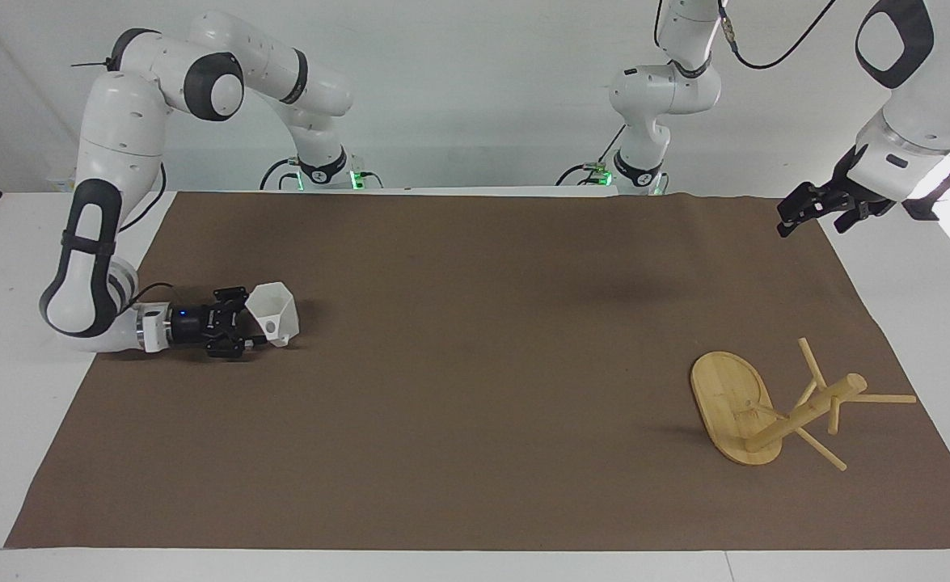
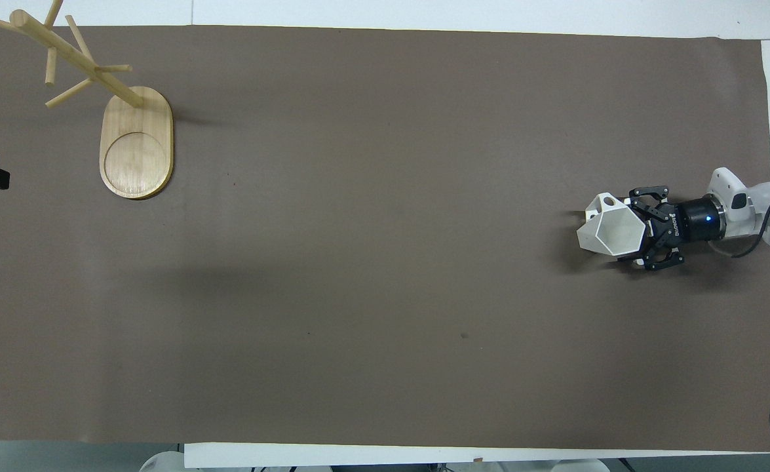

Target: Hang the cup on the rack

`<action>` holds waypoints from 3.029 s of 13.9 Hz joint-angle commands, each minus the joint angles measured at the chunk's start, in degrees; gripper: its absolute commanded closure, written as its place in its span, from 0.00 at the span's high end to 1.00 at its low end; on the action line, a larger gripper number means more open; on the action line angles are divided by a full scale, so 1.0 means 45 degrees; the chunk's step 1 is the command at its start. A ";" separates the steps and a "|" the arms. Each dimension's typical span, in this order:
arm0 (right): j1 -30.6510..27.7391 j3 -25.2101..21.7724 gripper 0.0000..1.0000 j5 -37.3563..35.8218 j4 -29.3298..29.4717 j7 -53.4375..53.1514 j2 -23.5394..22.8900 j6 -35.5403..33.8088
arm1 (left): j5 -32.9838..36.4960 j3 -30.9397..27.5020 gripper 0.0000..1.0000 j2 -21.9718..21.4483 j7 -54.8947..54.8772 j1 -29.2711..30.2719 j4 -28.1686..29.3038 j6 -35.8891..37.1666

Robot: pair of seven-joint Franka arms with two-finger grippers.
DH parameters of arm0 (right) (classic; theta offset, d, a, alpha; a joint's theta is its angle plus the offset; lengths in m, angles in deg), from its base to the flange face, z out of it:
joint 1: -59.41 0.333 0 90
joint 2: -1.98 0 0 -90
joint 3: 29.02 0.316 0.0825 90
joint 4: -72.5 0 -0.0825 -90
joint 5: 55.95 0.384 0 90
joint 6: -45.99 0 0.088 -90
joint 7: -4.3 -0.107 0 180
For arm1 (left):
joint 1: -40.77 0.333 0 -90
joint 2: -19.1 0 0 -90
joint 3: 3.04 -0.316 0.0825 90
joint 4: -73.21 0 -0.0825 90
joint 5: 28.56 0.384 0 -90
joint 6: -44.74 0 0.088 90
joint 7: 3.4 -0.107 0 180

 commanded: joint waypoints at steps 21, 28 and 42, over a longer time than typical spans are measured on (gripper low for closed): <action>0.2000 0.0005 0.41 0.1638 -0.1137 -0.1265 0.1175 0.1116 | 0.0240 0.0231 1.00 -0.0038 0.0160 0.0201 -0.0110 0.0238; 0.6861 0.0005 0.41 0.6654 -0.1177 -0.5581 0.2507 0.5254 | 0.0240 0.0231 1.00 -0.0038 0.0218 0.0163 -0.0110 0.0141; 1.1986 -0.0014 0.41 1.1624 -0.1040 -0.3889 0.2429 0.9987 | -0.0385 0.0329 1.00 -0.0389 1.1094 -0.5713 0.3324 -0.6027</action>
